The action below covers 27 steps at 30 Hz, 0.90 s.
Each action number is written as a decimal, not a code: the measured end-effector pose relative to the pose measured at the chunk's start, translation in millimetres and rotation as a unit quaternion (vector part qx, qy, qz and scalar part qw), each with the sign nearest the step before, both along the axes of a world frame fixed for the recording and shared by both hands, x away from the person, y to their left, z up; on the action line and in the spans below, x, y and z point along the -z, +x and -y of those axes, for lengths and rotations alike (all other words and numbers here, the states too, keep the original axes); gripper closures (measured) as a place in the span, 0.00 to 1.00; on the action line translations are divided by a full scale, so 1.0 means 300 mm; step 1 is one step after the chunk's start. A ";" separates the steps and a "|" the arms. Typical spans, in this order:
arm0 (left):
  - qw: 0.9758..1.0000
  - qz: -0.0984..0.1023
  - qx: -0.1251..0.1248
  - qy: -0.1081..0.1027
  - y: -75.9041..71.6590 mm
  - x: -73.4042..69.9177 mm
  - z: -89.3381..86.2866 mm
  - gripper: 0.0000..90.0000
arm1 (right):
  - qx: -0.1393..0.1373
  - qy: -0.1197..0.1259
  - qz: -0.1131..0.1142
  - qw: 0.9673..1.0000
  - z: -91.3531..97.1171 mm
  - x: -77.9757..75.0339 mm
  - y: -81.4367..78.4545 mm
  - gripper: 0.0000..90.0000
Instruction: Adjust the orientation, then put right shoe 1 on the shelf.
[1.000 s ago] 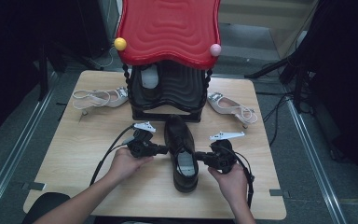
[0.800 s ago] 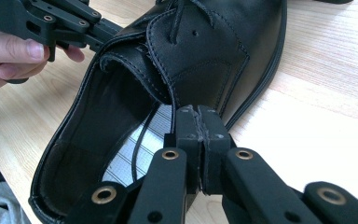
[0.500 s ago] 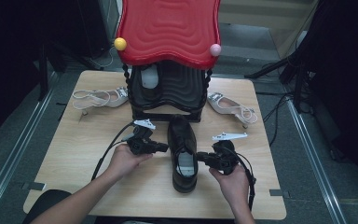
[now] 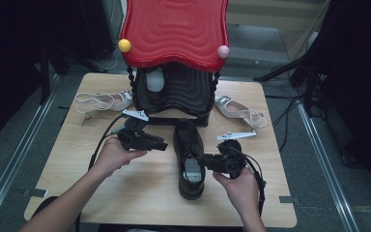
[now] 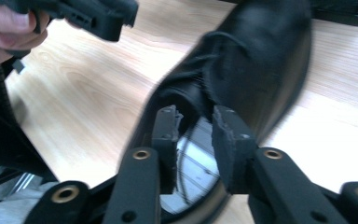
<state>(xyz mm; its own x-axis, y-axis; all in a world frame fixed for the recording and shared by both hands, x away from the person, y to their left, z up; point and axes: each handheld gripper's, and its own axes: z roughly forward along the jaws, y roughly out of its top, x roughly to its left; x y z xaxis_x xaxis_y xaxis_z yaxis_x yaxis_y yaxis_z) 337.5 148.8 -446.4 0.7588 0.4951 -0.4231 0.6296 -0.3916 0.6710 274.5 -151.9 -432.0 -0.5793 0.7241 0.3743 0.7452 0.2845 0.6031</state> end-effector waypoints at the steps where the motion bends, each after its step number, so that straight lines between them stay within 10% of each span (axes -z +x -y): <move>1: 1.000 0.002 0.003 0.003 0.002 -0.014 -0.001 0.71 | -0.001 0.001 -0.005 1.000 -0.011 -0.002 0.000 0.76; 11: 0.999 0.028 0.021 -0.007 0.046 -0.153 -0.018 0.91 | -0.028 -0.011 -0.049 0.998 -0.129 0.023 0.019 0.70; 27: 0.998 0.055 0.012 -0.004 0.123 -0.337 -0.026 0.92 | -0.028 -0.054 -0.075 0.995 -0.199 0.073 0.016 0.69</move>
<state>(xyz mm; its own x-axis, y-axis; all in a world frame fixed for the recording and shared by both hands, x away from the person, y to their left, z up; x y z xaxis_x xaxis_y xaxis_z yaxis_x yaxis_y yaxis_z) 374.4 156.5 -345.3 0.8124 0.4731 -0.3409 0.5427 -0.3997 0.7387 279.4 -92.2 -454.1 -0.5631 0.7326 0.3824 0.8061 0.3851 0.4493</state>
